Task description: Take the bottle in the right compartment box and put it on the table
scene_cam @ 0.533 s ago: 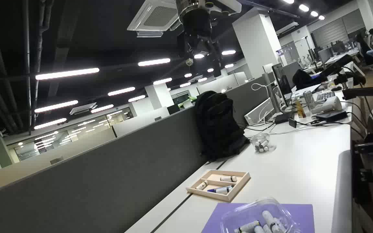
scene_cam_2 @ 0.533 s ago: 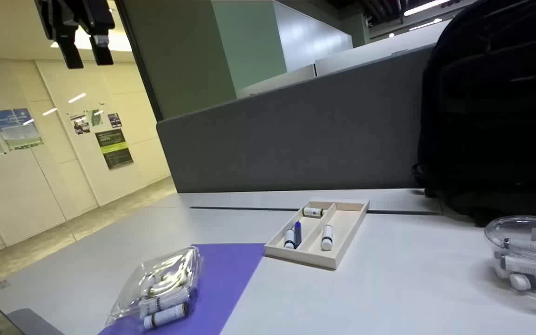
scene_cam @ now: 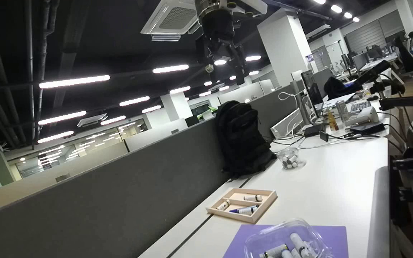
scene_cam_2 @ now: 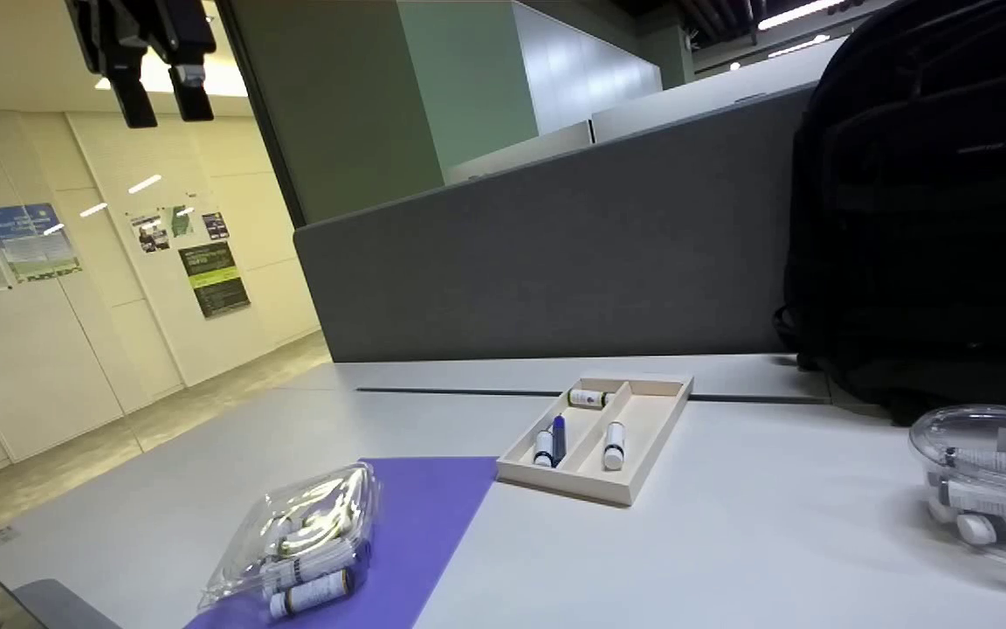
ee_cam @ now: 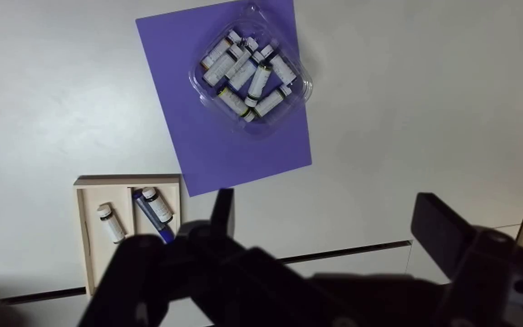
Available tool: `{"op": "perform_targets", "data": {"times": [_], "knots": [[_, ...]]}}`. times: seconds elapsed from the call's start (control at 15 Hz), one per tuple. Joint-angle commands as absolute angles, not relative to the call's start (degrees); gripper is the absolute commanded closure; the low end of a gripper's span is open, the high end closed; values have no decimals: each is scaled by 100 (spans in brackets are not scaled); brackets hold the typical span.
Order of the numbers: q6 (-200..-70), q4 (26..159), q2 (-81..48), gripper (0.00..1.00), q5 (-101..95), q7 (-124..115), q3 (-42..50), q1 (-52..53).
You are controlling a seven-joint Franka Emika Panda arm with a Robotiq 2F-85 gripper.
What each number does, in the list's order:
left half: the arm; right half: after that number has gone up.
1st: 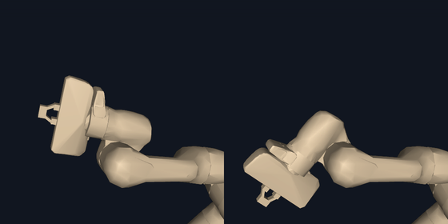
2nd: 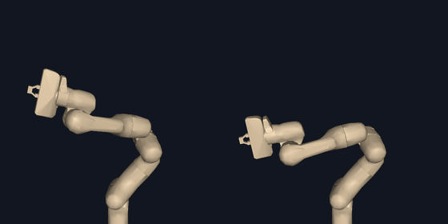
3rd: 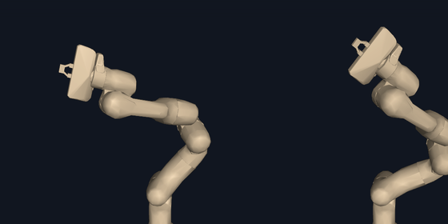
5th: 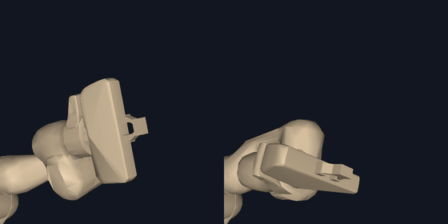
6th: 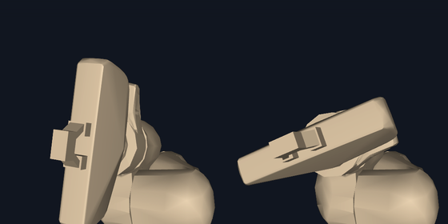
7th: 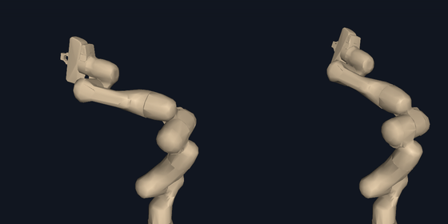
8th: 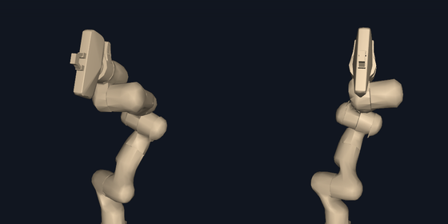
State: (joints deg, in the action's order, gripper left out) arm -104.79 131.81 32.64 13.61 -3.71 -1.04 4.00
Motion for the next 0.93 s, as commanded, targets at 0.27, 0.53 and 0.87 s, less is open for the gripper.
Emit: {"op": "perform_targets", "data": {"times": [0.27, 0.53, 0.87], "knots": [[-10462, 13169, 3261, 0, 1383, -350, -142, 349], [-10462, 13169, 3261, 0, 1383, -350, -142, 349], [-11109, 12921, 2741, 0, 975, 44, -125, 246]]}}
